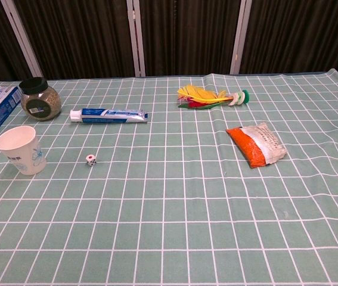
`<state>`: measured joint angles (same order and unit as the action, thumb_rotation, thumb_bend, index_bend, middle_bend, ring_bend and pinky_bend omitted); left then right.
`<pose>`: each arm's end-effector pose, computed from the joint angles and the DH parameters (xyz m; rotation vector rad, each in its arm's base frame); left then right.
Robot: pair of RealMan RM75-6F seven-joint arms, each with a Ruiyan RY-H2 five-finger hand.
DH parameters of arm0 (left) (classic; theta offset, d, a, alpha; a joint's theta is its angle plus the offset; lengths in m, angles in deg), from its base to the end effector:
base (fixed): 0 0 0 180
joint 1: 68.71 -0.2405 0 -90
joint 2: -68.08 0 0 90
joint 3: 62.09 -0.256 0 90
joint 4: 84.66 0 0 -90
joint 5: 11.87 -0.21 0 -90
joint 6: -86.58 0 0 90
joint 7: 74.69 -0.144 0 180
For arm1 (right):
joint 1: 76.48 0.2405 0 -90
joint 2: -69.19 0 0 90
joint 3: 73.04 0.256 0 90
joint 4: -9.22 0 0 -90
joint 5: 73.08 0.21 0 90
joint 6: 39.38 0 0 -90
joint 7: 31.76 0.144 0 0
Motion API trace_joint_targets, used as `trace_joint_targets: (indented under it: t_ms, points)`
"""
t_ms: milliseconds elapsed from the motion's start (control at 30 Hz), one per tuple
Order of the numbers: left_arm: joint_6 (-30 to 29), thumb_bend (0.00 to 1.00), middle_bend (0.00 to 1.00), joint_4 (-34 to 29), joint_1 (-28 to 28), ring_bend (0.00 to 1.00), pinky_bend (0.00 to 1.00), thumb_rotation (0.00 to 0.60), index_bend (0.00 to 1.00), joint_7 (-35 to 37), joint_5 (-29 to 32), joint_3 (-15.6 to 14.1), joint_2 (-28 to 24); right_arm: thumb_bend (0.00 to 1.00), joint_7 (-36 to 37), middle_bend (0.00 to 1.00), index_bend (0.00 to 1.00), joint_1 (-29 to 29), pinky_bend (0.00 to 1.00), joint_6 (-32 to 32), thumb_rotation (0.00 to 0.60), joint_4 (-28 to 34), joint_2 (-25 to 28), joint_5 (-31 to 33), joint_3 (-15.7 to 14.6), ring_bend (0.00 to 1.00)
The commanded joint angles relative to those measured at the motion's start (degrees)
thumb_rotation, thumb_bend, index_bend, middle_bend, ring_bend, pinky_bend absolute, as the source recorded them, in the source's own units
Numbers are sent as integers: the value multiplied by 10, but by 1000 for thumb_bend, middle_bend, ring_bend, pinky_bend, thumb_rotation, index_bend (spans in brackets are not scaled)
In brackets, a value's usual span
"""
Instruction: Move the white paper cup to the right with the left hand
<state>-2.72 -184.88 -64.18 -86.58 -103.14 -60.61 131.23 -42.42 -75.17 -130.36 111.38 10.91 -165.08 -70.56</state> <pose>-0.2716 0.1713 0.1557 -1.4555 -0.7615 -0.9192 -0.2756 -0.1588 0.1833 1.4188 -0.7363 0.8890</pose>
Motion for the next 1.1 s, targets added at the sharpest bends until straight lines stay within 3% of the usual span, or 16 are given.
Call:
trace_joint_targets:
  t_ms: [33,300,467,533,767,1100]
  points:
    - [1,0,0,-2,0,0,0,600,0,4,-1,-1,-3,0,3,0,0,-1,0,2,600,1,1,1,-1,0]
    - [11,0,0,3,4,0,0,600,0,1,3,0,0,0,18,0,0,-1,0,3,600,4,4,0,-1,0]
    - [82,0,0,42,58,0,0,600,0,-13,-19,5,26,0,28,0,0,2,0,9,600,11,9,7,2,0]
    - [123,0,0,72,90,0,0,600,0,-42,-29,10,46,0,29,0,0,4,0,15,600,9,10,13,3,0]
    - [233,0,0,137,158,0,0,600,0,-255,-13,23,116,0,38,0,0,3,0,18,600,3,12,26,6,0]
    - [271,0,0,254,207,0,0,600,0,-392,-12,33,206,0,53,0,0,-2,0,13,600,-2,17,34,8,0]
